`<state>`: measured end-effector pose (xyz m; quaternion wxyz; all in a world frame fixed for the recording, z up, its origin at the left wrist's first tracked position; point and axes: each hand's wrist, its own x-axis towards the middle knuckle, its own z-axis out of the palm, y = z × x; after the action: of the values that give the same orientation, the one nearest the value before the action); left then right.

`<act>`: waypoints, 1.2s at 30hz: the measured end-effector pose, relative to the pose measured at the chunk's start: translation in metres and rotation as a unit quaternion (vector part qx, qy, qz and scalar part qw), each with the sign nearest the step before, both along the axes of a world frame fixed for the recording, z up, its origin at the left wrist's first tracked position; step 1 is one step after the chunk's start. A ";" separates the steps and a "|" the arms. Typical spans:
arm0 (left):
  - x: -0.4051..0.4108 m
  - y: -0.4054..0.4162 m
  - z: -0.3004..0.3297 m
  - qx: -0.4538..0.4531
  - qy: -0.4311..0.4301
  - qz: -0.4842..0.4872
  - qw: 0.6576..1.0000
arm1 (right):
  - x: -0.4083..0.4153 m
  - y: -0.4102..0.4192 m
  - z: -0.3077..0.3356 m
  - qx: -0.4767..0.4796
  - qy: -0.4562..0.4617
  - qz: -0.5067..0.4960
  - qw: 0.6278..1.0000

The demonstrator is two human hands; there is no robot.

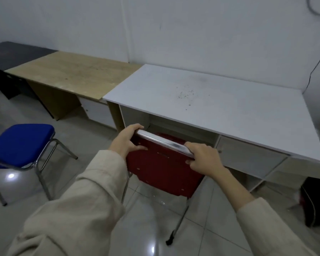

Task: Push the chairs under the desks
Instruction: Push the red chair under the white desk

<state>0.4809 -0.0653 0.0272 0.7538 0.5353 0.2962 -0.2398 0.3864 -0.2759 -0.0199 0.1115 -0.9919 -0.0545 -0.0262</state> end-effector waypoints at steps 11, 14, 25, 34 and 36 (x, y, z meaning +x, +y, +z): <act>0.044 0.088 -0.057 0.134 0.031 0.012 0.990 | 0.043 0.144 -0.041 0.004 0.018 0.050 0.999; 0.039 0.103 -0.074 0.085 0.046 0.022 0.995 | 0.047 0.148 -0.059 0.006 0.024 0.036 0.999; 0.096 0.027 -0.098 -0.046 -0.002 0.035 0.998 | 0.100 0.068 -0.065 0.019 -0.027 -0.105 0.994; 0.161 -0.016 -0.104 -0.037 -0.010 -0.015 0.999 | 0.162 0.033 -0.068 0.036 -0.035 -0.135 0.990; 0.177 -0.017 -0.106 -0.024 -0.012 -0.030 0.999 | 0.175 0.032 -0.070 0.043 -0.037 -0.137 0.989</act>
<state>0.6579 -0.0825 -0.0784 0.7622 0.5285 0.2653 -0.2633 0.5617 -0.2442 -0.0899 0.1471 -0.9827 0.0789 -0.0802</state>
